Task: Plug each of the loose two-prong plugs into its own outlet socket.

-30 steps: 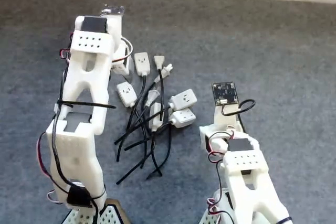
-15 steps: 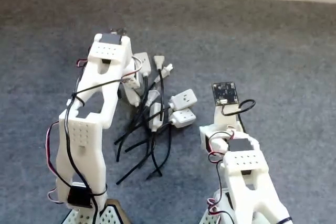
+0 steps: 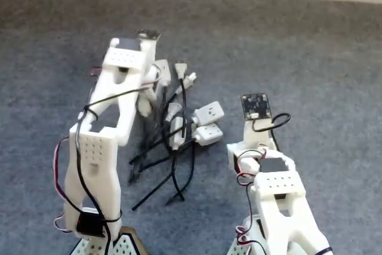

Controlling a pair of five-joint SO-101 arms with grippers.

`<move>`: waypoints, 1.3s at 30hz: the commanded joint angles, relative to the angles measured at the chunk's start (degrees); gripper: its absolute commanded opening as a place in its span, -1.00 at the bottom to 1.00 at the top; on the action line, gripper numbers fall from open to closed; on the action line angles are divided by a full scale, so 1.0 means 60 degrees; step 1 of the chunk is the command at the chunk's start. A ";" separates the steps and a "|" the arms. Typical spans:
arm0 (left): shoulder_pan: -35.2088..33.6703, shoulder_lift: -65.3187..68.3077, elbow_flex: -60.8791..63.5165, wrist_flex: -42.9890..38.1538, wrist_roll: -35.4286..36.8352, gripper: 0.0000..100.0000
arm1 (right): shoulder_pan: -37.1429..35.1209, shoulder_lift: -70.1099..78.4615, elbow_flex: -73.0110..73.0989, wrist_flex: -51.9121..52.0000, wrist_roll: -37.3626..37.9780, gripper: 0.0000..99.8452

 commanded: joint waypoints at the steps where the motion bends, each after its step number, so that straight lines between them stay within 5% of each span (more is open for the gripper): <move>1: -0.1355 -0.0081 -0.1795 0.0821 -0.1172 -0.92 | -0.0110 -0.0037 -0.0051 -0.0168 0.0000 -0.60; 7: -0.2864 -0.0095 -0.5150 0.2579 -0.2930 -0.92 | -0.0110 -0.0037 -0.0066 -0.0168 0.0000 -0.60; 22: -0.6059 -0.0095 -1.0029 0.2623 -0.7692 -0.92 | -0.0110 -0.0037 -0.0051 -0.0168 0.0000 -0.60; 32: -0.7641 -0.0081 -0.8989 0.2667 -1.0491 -0.92 | -0.0110 -0.0037 -0.0051 -0.0168 0.0000 -0.60; 39: -0.8037 -0.0549 -0.6659 0.2667 -0.9040 -0.92 | -0.0110 -0.0007 -0.0081 -0.0168 0.0000 -0.60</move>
